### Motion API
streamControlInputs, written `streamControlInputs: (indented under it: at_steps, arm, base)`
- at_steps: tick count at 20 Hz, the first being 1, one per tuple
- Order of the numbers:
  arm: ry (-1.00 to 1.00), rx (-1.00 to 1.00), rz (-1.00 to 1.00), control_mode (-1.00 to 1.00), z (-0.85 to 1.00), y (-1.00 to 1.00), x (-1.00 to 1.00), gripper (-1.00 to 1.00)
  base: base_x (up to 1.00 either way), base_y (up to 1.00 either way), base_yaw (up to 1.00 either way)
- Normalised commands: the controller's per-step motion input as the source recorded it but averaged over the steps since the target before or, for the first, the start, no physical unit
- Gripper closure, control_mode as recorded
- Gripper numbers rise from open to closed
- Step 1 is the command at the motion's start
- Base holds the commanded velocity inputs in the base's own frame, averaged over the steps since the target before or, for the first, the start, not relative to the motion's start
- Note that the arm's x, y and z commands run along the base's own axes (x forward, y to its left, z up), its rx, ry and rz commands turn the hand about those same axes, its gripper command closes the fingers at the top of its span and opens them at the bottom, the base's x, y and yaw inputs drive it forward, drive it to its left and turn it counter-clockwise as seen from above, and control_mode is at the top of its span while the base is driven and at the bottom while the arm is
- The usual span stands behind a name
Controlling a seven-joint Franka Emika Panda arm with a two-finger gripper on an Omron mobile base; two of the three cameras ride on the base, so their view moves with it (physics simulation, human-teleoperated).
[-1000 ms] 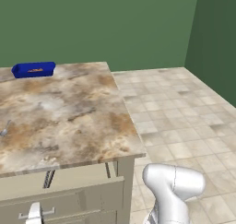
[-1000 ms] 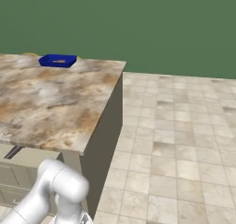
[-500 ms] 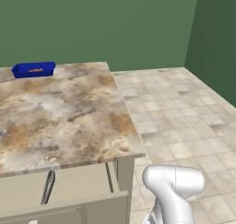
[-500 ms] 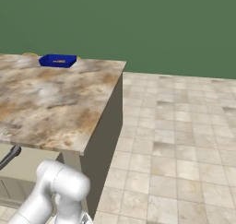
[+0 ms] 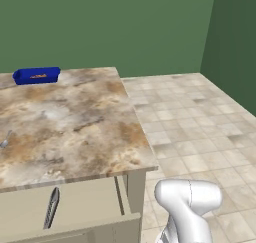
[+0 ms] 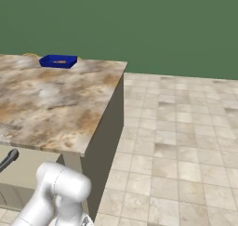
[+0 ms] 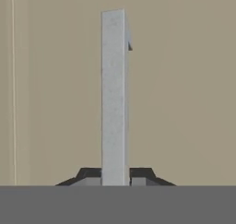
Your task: Take the tongs from the drawer on the left and place them on the dining counter next to the tray containing the hot dog.
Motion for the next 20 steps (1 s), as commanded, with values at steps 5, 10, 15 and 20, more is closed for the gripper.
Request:
streamControlInputs:
  at_steps: [5, 10, 15, 20]
  arm:
    - [0.0, 0.0, 0.0, -1.0, 0.0, 0.0, 0.0, -1.0]
    - [0.0, 0.0, 0.0, -1.0, 0.0, 0.0, -0.11, -1.0]
    - [-0.01, 0.0, 0.0, -1.0, 0.04, 0.0, -0.3, -1.0]
    - [0.0, 0.0, 0.0, -1.0, 0.21, 0.0, -0.44, -1.0]
  base:
    - [0.0, 0.0, 0.0]
    - [0.0, 0.0, 0.0]
    - [0.0, 0.0, 0.0]
    - [0.0, 0.0, 0.0]
